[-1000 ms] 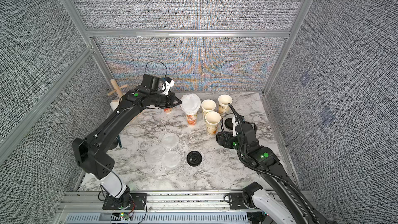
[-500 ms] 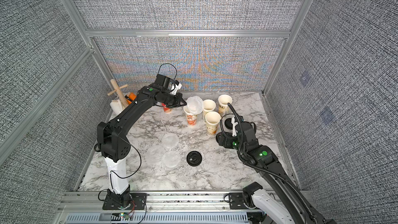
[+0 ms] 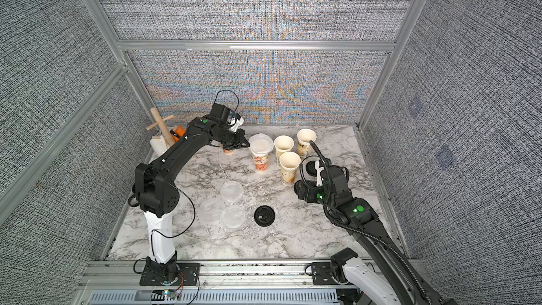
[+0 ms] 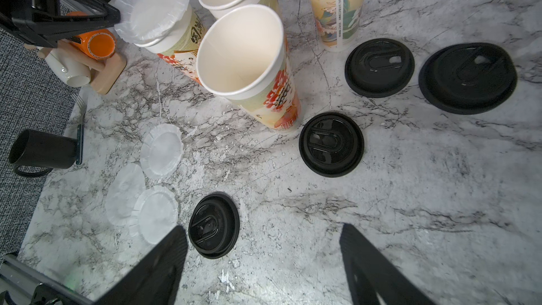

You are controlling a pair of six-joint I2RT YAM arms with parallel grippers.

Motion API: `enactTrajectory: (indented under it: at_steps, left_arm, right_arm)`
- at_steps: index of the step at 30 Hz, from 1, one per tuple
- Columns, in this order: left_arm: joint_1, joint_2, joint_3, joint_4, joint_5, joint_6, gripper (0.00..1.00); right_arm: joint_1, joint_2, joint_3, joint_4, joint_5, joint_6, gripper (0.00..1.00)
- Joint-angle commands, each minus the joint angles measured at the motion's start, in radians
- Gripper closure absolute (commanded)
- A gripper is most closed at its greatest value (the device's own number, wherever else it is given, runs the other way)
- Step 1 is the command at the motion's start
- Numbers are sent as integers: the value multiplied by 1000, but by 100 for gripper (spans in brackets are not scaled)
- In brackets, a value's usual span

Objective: Put the leak-proof paper on the milk tea cups
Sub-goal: Place the leak-proof paper at the cup.

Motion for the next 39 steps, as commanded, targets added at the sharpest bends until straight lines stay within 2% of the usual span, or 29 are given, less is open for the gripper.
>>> enactTrajectory:
  at_steps: [1,3,4,11,15,17,20,23,28,33,39]
  left_arm:
    - [0,-6,1,-19,-2,15,100]
    - [1,-11,-3,-23,-14,19,98]
    - [2,-13,-1,-25,-18,22,93]
    - [0,-7,5,-16,-10,24,42]
    - [2,-15,11,-14,-9,30,24]
    - [1,-32,14,-12,-9,41,2]
    - [1,-94,-4,8,-17,67,0]
    - [2,-177,-58,33,-72,95,0]
    - [1,-332,-193,75,-158,136,0]
    - [3,-475,-337,103,-220,158,0]
    - [2,-616,-479,146,-269,155,0]
  right_arm:
    - [-1,1,-1,12,-7,-8,16]
    - [-3,1,-1,13,-6,-8,16]
    - [-2,1,-1,13,-9,-8,16]
    - [-4,1,-1,12,-6,-1,14]
    - [-22,8,-30,5,20,27,12]
    - [-58,23,-29,6,35,43,10]
    - [-172,67,-27,32,44,45,9]
    - [-322,152,-18,85,24,36,8]
    - [-479,360,80,152,31,8,7]
    - [-536,606,240,113,26,-48,7]
    - [-582,794,381,74,22,-97,7]
